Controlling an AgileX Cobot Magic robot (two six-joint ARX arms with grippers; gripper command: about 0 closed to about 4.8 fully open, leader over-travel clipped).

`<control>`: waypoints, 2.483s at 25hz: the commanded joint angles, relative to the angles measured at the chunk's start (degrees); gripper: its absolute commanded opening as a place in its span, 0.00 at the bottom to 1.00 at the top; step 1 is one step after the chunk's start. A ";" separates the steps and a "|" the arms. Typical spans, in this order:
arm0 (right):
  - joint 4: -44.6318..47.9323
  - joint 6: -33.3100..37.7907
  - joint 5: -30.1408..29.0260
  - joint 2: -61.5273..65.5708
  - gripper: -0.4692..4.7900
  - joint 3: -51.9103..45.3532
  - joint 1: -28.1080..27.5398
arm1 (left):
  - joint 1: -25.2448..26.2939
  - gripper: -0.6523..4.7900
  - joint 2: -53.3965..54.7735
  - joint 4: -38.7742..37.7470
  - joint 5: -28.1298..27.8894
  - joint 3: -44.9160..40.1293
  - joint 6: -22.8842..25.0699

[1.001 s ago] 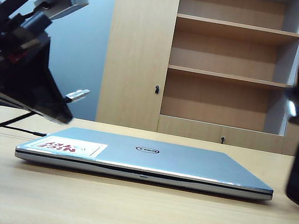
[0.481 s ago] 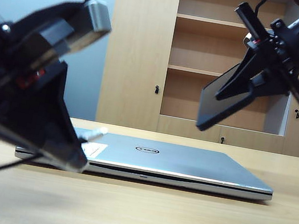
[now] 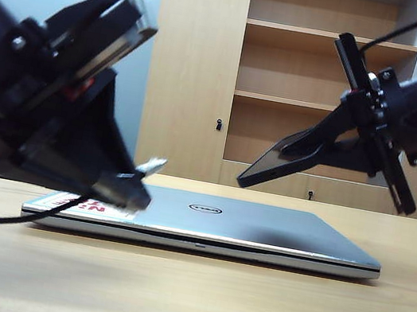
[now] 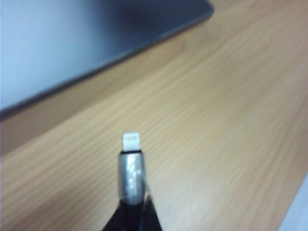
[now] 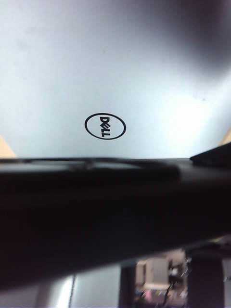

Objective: Pick up the charging cable and the phone, plug the charging cable into the charging port on the phone, and finally place them back on the table.

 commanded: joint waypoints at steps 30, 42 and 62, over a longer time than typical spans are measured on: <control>26.10 14.21 10.49 4.61 0.08 -6.05 15.43 | -0.15 0.11 4.04 10.25 0.07 0.13 -7.54; 26.14 17.14 9.35 4.61 0.08 -6.03 15.43 | -0.15 0.11 4.17 10.23 0.07 0.13 -7.52; 27.34 15.13 6.47 4.61 0.08 -6.03 15.39 | -0.13 0.11 4.22 9.55 0.04 0.13 -7.50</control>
